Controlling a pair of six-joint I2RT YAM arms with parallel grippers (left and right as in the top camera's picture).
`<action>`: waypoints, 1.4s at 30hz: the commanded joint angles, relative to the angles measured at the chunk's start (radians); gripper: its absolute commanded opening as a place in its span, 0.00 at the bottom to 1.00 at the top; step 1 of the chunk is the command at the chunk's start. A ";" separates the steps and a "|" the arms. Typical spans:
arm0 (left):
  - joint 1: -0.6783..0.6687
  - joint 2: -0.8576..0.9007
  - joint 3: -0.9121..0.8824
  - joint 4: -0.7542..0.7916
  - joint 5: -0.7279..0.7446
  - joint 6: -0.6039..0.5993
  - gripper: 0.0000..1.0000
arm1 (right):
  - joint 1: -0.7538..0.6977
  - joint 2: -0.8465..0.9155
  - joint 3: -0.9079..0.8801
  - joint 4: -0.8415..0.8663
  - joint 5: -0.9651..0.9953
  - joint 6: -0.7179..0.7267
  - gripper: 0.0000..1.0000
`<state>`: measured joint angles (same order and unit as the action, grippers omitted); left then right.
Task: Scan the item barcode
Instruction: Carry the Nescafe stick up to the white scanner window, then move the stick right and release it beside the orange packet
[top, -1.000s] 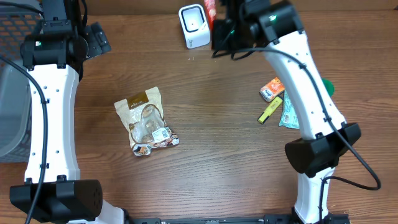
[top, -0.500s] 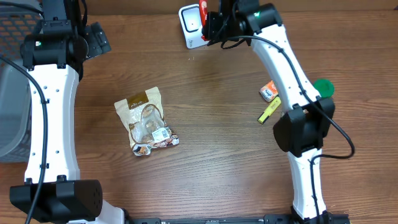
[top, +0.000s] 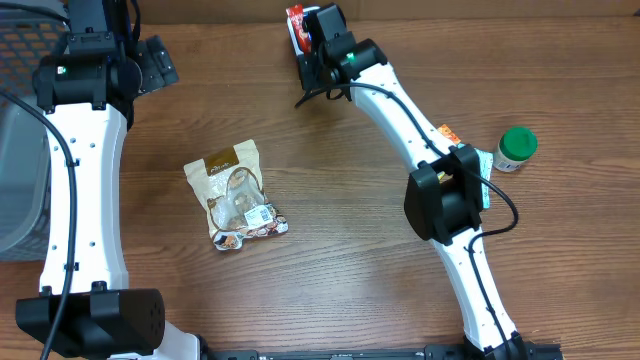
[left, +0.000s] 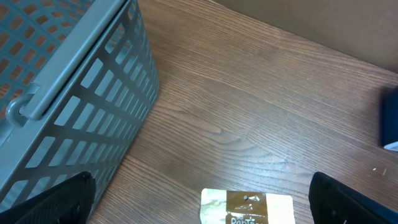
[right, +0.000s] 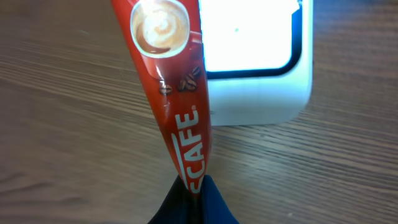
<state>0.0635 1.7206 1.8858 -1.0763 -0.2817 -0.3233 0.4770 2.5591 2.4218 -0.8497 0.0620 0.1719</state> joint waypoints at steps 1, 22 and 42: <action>-0.003 0.010 0.008 0.003 -0.013 -0.014 1.00 | -0.020 0.035 0.031 0.010 0.072 -0.021 0.04; -0.005 0.010 0.008 0.003 -0.013 -0.014 1.00 | -0.034 0.047 0.030 0.030 0.071 -0.019 0.04; -0.005 0.010 0.008 0.003 -0.013 -0.014 1.00 | -0.049 -0.202 0.031 -0.283 0.069 0.014 0.04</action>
<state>0.0635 1.7206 1.8858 -1.0760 -0.2813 -0.3233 0.4404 2.5343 2.4218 -1.0767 0.1196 0.1783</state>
